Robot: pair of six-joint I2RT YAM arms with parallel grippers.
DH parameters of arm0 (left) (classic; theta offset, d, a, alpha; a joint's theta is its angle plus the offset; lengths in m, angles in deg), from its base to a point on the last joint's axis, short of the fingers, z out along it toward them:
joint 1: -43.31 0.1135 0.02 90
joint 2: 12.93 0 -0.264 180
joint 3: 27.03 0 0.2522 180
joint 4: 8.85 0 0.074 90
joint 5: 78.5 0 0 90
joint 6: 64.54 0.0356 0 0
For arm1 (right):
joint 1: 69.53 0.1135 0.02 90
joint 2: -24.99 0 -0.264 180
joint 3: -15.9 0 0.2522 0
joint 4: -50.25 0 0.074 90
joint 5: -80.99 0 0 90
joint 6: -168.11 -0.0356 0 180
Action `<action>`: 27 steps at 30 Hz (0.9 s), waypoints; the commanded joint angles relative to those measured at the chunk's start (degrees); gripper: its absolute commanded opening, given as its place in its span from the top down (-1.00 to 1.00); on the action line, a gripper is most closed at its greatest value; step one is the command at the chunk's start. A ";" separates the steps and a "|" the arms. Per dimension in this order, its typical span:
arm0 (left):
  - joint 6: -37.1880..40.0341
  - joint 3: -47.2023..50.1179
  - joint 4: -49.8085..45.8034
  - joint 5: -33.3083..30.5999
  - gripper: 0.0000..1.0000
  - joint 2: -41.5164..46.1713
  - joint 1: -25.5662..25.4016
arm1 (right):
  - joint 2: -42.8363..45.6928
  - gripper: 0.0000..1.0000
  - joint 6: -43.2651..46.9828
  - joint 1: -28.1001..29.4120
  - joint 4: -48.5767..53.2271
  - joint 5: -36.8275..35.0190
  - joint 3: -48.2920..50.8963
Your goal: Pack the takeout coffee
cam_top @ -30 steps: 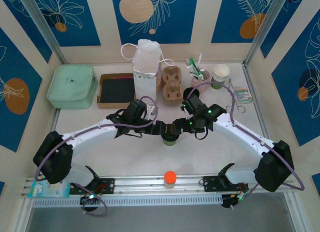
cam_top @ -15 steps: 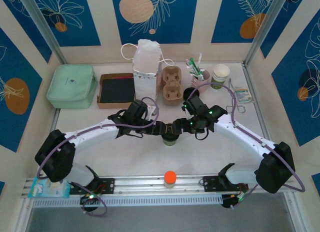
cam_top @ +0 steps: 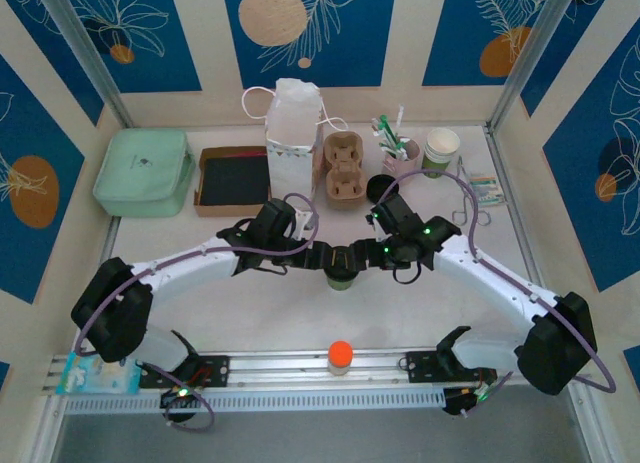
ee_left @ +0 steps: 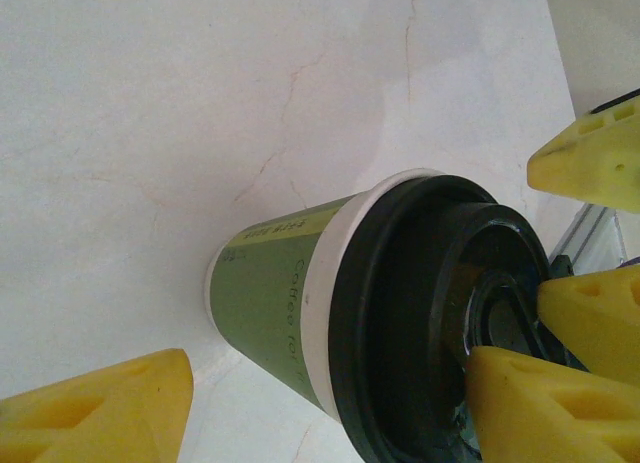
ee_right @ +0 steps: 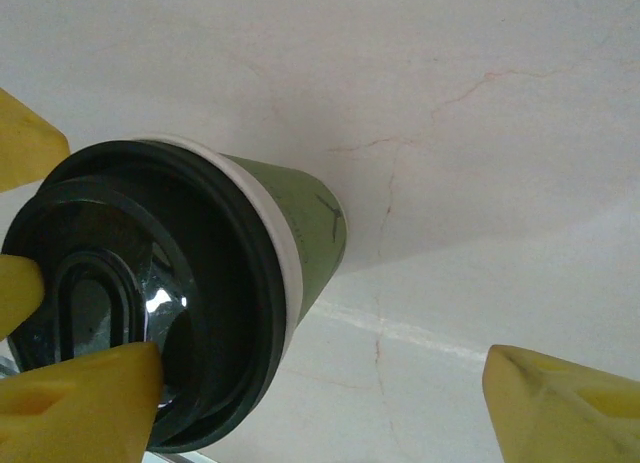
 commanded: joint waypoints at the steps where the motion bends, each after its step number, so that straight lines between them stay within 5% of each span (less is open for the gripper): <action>1: 1.21 1.75 -2.33 -1.32 -0.44 -1.53 -0.48 | 1.81 -0.66 -0.96 0.27 -1.02 1.27 0.76; 27: 1.46 0.44 -1.99 -2.24 -0.43 -3.20 -0.62 | 0.94 -0.39 -1.84 -2.01 -5.64 5.30 3.70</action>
